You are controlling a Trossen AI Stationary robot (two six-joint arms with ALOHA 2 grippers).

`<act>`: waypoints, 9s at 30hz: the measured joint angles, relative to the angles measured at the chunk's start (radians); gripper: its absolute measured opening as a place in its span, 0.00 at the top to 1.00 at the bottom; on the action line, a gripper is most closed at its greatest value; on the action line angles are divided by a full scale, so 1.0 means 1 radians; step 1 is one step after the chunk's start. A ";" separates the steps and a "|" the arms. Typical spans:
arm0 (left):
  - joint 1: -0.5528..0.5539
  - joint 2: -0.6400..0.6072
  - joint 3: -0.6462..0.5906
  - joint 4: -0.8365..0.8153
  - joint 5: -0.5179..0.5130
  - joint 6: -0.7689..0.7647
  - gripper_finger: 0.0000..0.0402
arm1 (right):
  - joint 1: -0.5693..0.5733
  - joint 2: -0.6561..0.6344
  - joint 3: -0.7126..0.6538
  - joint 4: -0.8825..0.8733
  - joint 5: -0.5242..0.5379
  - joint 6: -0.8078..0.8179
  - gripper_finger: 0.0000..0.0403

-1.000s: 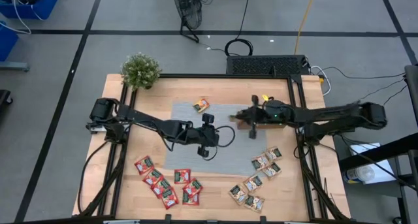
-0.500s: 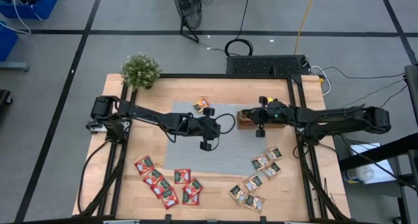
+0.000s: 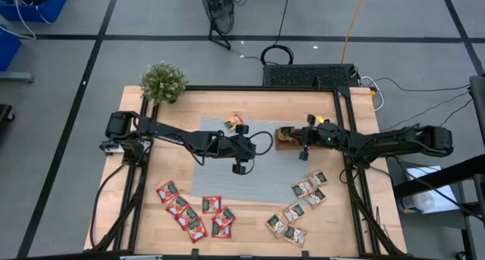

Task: Pick & Place Tea
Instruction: Put the yellow tea bag into the left section of the wooden organizer

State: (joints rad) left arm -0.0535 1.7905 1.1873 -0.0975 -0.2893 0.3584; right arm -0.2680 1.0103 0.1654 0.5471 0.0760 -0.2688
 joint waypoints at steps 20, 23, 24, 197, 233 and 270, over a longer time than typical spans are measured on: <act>0.003 0.000 0.000 0.049 -0.002 0.000 0.71 | 0.000 0.056 -0.036 0.131 -0.001 0.051 1.00; 0.003 0.000 0.000 0.050 -0.002 0.000 0.71 | -0.001 0.125 -0.036 0.187 0.004 0.048 1.00; 0.003 0.000 0.000 0.050 -0.002 0.000 0.71 | -0.004 0.152 -0.036 0.223 0.005 0.048 1.00; 0.307 0.209 0.001 -0.037 0.049 -0.099 0.33 | 0.073 0.019 -0.034 0.332 0.106 0.198 0.60; 0.419 0.169 0.002 -0.287 -0.029 -0.293 0.33 | 0.074 0.019 -0.034 0.339 0.103 0.202 0.60; 0.266 0.111 0.001 -0.332 0.350 -0.394 0.33 | 0.074 0.019 -0.034 0.346 0.105 0.197 0.60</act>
State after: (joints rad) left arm 0.2129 1.9011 1.1885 -0.4290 0.0610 -0.0354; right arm -0.1944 1.0290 0.1310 0.8928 0.1806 -0.0715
